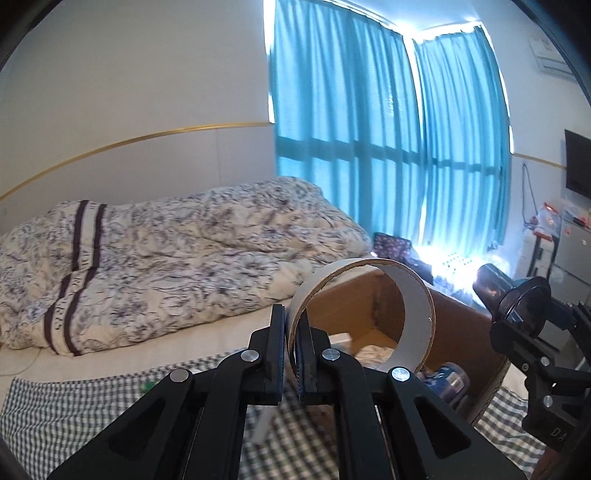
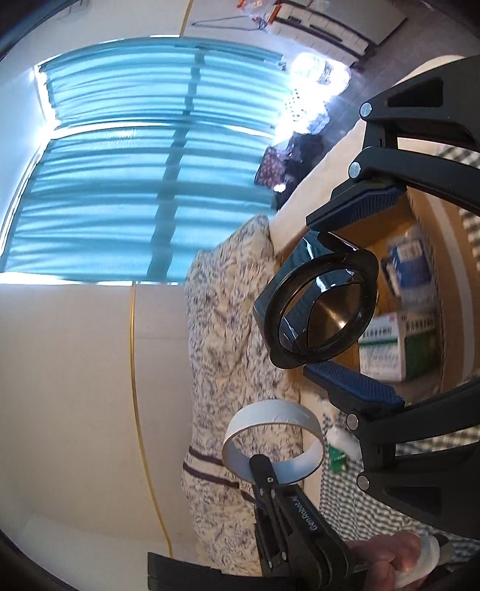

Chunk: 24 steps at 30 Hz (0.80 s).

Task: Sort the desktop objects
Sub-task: 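Carry the tape roll and black lid to the cardboard box and release both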

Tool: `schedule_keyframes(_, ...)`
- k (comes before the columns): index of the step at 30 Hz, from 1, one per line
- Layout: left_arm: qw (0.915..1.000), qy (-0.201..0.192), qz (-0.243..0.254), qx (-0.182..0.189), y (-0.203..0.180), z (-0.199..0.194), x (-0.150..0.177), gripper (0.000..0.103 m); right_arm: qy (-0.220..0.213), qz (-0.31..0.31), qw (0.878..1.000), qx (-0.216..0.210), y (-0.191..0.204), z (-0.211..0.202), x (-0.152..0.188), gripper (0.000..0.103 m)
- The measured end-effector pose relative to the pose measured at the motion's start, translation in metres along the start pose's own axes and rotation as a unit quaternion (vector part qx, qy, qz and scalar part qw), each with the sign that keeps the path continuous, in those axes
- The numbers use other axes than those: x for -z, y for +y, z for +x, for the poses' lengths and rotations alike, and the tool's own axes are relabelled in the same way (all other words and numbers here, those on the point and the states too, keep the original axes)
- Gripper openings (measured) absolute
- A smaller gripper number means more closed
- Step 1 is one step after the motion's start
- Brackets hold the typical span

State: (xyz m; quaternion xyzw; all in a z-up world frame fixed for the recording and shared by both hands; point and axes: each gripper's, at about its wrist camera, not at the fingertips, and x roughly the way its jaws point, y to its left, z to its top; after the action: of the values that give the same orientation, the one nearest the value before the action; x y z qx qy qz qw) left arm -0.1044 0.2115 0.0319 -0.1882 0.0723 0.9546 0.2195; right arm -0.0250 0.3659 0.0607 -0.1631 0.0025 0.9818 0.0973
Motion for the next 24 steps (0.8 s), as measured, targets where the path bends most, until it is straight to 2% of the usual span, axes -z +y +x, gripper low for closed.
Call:
schedule_keyframes(7, 0.9989, 0.036, 0.017, 0.027, -0.033, 0.034, 0.005, 0.005, 0.039, 0.014, 0.999, -0.011, -0.025, 0.023, 0.008, 0.072)
schedule_keyframes(14, 0.9951, 0.083, 0.024, 0.047, -0.05, 0.07, 0.011, 0.005, 0.085, 0.011, 0.996, -0.016, -0.042, 0.053, 0.019, 0.072)
schedule_keyframes(24, 0.984, 0.15, 0.077, 0.058, -0.073, 0.109, 0.03, 0.005, 0.167, -0.008, 0.986, -0.012, -0.043, 0.086, 0.039, 0.072)
